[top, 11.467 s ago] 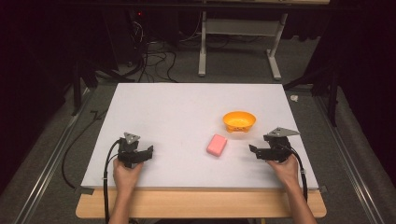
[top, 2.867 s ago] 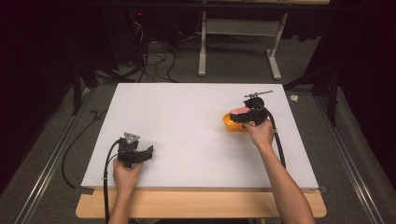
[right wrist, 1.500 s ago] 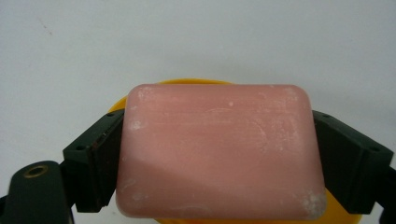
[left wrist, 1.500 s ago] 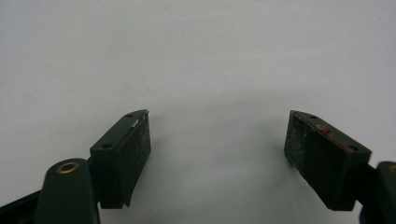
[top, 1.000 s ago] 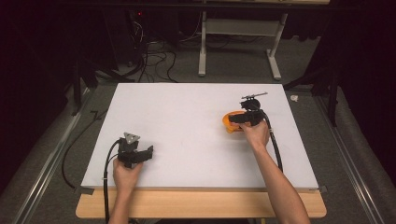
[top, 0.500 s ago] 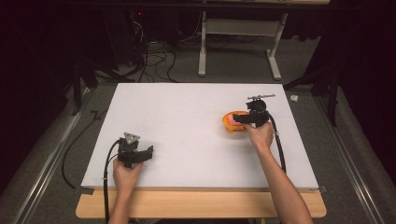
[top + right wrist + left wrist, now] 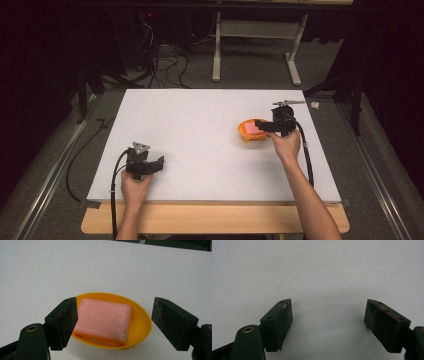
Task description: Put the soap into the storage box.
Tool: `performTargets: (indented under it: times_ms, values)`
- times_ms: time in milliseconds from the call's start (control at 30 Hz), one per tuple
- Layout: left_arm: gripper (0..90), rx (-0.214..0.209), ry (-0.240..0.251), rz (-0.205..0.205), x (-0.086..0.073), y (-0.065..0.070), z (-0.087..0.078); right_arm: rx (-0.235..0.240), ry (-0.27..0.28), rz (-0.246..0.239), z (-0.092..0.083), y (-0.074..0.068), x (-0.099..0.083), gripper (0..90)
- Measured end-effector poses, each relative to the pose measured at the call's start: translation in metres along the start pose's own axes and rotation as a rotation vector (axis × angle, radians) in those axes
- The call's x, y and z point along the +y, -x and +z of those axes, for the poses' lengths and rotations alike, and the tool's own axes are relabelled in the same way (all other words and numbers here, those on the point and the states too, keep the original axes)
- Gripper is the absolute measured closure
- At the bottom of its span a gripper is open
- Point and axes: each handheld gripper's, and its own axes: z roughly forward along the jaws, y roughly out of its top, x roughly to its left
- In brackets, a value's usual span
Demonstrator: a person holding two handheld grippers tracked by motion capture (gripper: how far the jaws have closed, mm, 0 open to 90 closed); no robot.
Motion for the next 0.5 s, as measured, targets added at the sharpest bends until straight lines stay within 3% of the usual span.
performTargets:
  times_ms: [500]
  values:
    - [22.9, 0.000, 0.000, 0.000, 0.000, 0.000, 0.000, -0.002, 0.059, -0.003, -0.030, 0.008, -0.009, 22.7]
